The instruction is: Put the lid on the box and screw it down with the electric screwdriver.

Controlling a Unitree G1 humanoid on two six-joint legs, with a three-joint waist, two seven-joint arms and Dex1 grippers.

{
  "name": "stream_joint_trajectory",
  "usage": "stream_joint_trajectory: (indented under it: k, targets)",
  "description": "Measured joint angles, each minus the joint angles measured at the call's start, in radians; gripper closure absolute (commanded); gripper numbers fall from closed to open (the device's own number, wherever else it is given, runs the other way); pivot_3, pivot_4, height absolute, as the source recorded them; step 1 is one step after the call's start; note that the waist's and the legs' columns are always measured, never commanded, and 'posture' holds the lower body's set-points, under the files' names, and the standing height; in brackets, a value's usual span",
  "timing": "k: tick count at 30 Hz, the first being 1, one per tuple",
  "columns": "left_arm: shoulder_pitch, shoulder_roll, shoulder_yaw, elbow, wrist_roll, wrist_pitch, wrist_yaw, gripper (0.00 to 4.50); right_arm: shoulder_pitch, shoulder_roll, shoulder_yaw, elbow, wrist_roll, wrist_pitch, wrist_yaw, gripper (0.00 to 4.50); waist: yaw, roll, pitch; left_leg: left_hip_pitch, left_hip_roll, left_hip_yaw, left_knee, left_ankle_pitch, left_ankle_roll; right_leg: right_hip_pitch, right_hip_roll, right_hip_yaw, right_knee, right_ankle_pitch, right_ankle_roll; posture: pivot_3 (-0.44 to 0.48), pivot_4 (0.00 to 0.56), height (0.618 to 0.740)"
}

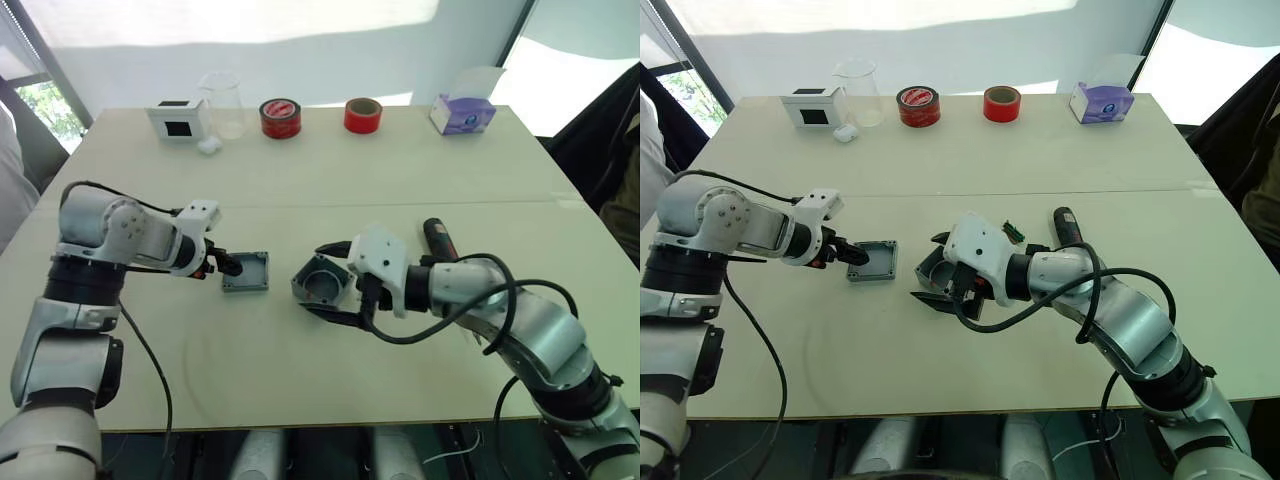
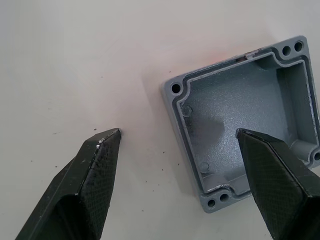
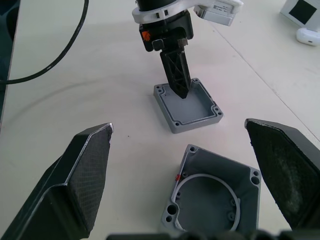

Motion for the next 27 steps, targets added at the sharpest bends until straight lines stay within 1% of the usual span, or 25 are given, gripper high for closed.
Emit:
stream_joint_trajectory:
  k: [4, 5, 6, 8, 9, 11, 13, 14, 16, 18, 20, 22, 23, 24, 27]
  targets:
    - [0.015, 0.008, 0.002, 0.001, -0.102, -0.007, 0.104, 2.87, 0.0, 0.005, -0.015, -0.019, 0.003, 0.038, -0.017, 0.0, 0.001, 0.0, 0.0, 0.0, -0.001, 0.0, 0.0, 0.001, -0.002, 0.0, -0.001, 0.001, 0.001, 0.0, 0.0, 0.0, 0.15, 0.74]
    - [0.016, 0.003, 0.007, 0.005, -0.13, -0.007, 0.137, 3.21, 0.001, 0.007, -0.022, -0.023, 0.008, 0.045, -0.018, 0.0, 0.002, 0.0, 0.0, 0.0, -0.002, 0.0, 0.0, 0.001, -0.002, 0.0, -0.001, 0.001, 0.001, 0.0, 0.0, 0.0, 0.15, 0.74]
    - [0.017, -0.008, 0.02, 0.012, -0.146, -0.006, 0.168, 3.67, 0.001, 0.006, -0.027, -0.027, 0.009, 0.05, -0.017, 0.0, 0.003, 0.0, 0.0, 0.0, -0.002, 0.0, 0.0, 0.001, -0.002, 0.0, -0.001, 0.001, 0.001, 0.0, 0.0, 0.0, 0.15, 0.74]
    - [0.021, -0.025, 0.046, 0.021, -0.184, -0.004, 0.212, 4.35, 0.004, -0.006, -0.029, -0.028, 0.009, 0.054, -0.013, 0.0, 0.003, 0.0, -0.001, 0.0, -0.002, 0.0, 0.0, 0.001, -0.002, 0.0, -0.001, 0.001, 0.001, 0.0, 0.0, 0.0, 0.15, 0.74]
    - [0.023, -0.027, 0.056, 0.022, -0.201, -0.003, 0.232, 4.45, 0.009, -0.012, -0.03, -0.028, 0.009, 0.056, -0.01, 0.0, 0.003, 0.0, -0.001, 0.0, -0.002, 0.0, 0.0, 0.001, -0.002, 0.0, -0.001, 0.001, 0.001, 0.0, 0.0, 0.0, 0.15, 0.74]
    - [0.029, -0.037, 0.08, 0.025, -0.227, -0.001, 0.275, 4.45, 0.016, -0.024, -0.034, -0.025, 0.009, 0.06, -0.004, 0.0, 0.002, 0.0, -0.001, 0.0, -0.002, 0.0, 0.0, 0.001, -0.002, 0.0, -0.001, 0.001, 0.001, 0.0, 0.0, 0.0, 0.15, 0.74]
    - [0.029, -0.059, 0.105, 0.024, -0.227, 0.001, 0.304, 4.45, 0.017, -0.025, -0.051, -0.013, 0.012, 0.06, 0.004, 0.0, 0.003, 0.0, -0.001, 0.0, -0.002, 0.0, 0.0, 0.001, -0.002, 0.0, -0.001, 0.0, 0.001, 0.0, 0.0, 0.0, 0.15, 0.74]
    - [0.031, -0.079, 0.126, 0.019, -0.207, -0.004, 0.304, 4.45, 0.016, -0.021, -0.07, 0.003, 0.022, 0.062, 0.007, 0.0, 0.005, 0.0, 0.0, 0.0, -0.002, 0.0, 0.0, 0.001, -0.002, 0.0, -0.001, 0.0, 0.001, 0.0, 0.0, 0.0, 0.15, 0.74]
    - [0.031, -0.094, 0.126, -0.008, -0.155, -0.033, 0.28, 4.45, 0.015, -0.005, -0.111, 0.037, 0.044, 0.07, 0.007, 0.0, 0.003, -0.001, 0.0, -0.001, -0.002, 0.0, 0.0, 0.001, -0.003, 0.0, -0.001, 0.0, 0.001, 0.0, 0.0, 0.0, 0.15, 0.74]
    - [0.027, -0.044, 0.058, -0.045, -0.047, -0.18, 0.144, 4.45, 0.002, 0.041, -0.178, 0.094, 0.08, 0.082, -0.008, 0.0, -0.003, -0.001, 0.0, -0.001, -0.002, 0.0, -0.001, 0.002, -0.004, -0.002, -0.001, 0.0, 0.001, 0.0, 0.0, 0.0, 0.15, 0.74]
    - [0.017, -0.025, 0.047, -0.056, 0.033, -0.349, 0.003, 4.45, -0.037, 0.102, -0.247, 0.157, 0.104, 0.095, -0.046, 0.0, -0.006, -0.001, 0.0, -0.001, -0.001, 0.001, -0.002, 0.003, -0.006, -0.003, 0.0, 0.001, 0.0, -0.001, -0.001, 0.0, 0.15, 0.74]
    - [0.014, -0.057, 0.087, -0.087, 0.075, -0.547, -0.135, 4.45, -0.094, 0.17, -0.313, 0.238, 0.124, 0.102, -0.097, 0.0, -0.006, -0.001, 0.0, -0.002, -0.001, 0.001, -0.003, 0.003, -0.006, -0.003, 0.0, 0.0, -0.003, -0.001, -0.002, 0.0, 0.15, 0.74]
    - [0.018, -0.075, 0.103, -0.101, 0.091, -0.619, -0.176, 4.45, -0.122, 0.206, -0.338, 0.279, 0.137, 0.113, -0.125, 0.0, -0.006, -0.001, 0.0, -0.001, 0.0, 0.001, -0.004, 0.003, -0.006, -0.003, 0.0, 0.0, -0.004, -0.001, -0.002, 0.0, 0.15, 0.74]
    - [0.026, -0.107, 0.131, -0.112, 0.112, -0.712, -0.215, 4.45, -0.166, 0.265, -0.377, 0.347, 0.151, 0.128, -0.17, 0.0, -0.007, -0.001, 0.0, -0.002, 0.0, 0.001, -0.004, 0.003, -0.006, -0.003, 0.0, 0.001, -0.004, -0.001, -0.002, 0.0, 0.15, 0.74]
    - [0.039, -0.192, 0.162, -0.119, 0.155, -0.866, -0.271, 4.45, -0.26, 0.349, -0.461, 0.507, 0.172, 0.151, -0.26, 0.0, -0.005, -0.001, 0.0, -0.002, -0.001, 0.001, -0.004, 0.003, -0.006, -0.003, 0.0, 0.0, -0.004, -0.001, -0.002, 0.0, 0.15, 0.74]
